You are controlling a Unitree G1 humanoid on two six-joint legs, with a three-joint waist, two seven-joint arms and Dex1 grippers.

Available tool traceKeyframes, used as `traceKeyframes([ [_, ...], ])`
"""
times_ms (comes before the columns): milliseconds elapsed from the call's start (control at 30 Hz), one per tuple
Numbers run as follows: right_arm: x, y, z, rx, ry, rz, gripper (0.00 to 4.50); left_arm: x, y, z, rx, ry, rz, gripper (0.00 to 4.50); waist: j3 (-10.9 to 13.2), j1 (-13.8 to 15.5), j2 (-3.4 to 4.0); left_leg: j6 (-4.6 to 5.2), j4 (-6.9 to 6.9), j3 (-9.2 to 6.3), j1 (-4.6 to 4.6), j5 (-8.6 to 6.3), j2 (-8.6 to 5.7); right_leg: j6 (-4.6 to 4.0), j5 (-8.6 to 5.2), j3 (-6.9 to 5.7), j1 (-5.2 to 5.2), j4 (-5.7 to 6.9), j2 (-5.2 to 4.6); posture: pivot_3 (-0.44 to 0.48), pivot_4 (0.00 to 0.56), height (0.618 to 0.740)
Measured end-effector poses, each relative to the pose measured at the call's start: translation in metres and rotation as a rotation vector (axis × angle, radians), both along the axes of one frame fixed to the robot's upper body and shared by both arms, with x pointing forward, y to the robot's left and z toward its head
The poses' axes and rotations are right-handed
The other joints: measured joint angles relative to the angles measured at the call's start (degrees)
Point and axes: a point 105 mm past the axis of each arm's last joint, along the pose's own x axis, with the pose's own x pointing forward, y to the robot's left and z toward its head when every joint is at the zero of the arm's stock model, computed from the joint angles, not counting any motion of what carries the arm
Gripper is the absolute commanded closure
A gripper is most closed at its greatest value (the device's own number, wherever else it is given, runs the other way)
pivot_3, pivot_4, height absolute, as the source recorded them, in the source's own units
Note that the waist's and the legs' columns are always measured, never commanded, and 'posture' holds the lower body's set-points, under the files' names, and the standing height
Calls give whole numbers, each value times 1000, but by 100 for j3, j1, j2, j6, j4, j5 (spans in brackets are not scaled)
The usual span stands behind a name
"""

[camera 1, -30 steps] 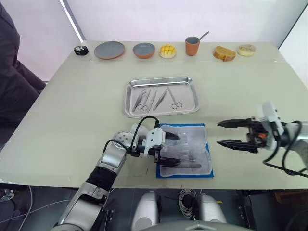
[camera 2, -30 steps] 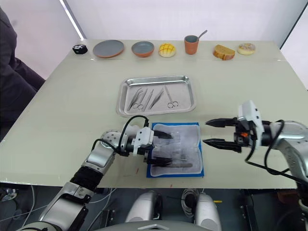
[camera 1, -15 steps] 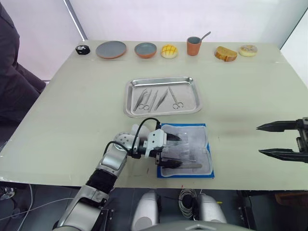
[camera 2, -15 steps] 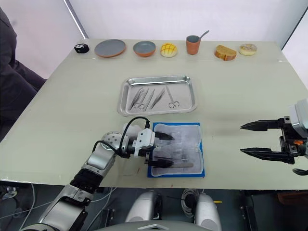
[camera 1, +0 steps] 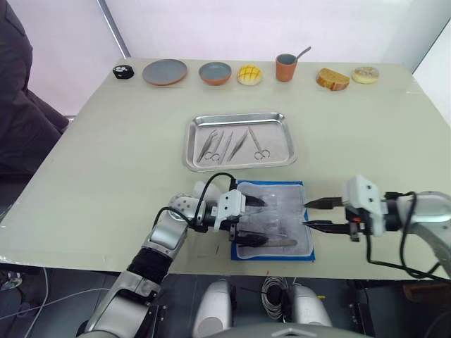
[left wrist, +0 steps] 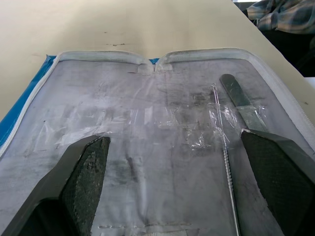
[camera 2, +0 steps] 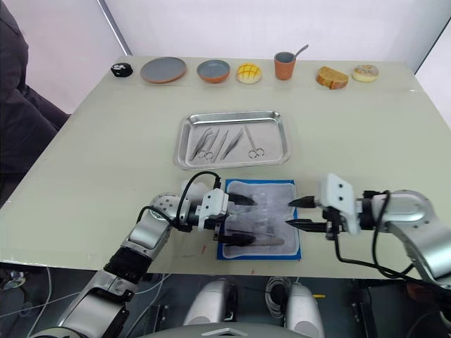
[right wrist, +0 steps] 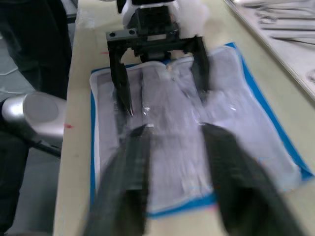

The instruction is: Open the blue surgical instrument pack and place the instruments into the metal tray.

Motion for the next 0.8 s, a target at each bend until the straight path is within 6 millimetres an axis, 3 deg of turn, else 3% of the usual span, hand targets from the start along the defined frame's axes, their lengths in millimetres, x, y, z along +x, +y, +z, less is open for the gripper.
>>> traceKeyframes([
  [167,1,15,-22,-54,21,31,4087,1,0,0,7,1,-7,0,0,-4,0,0,0,-1,0,0,1,0,0,-1,0,3,2,0,150,740],
  [333,5,16,-39,-87,28,13,4087,2,1,0,10,-1,-13,0,0,-7,0,0,1,0,1,0,1,-1,0,0,0,5,3,0,150,740],
  [800,0,22,-47,-101,56,36,4087,3,1,-1,5,-1,-13,0,-1,-5,1,0,2,0,2,0,1,-1,0,-1,0,7,3,0,150,740],
])
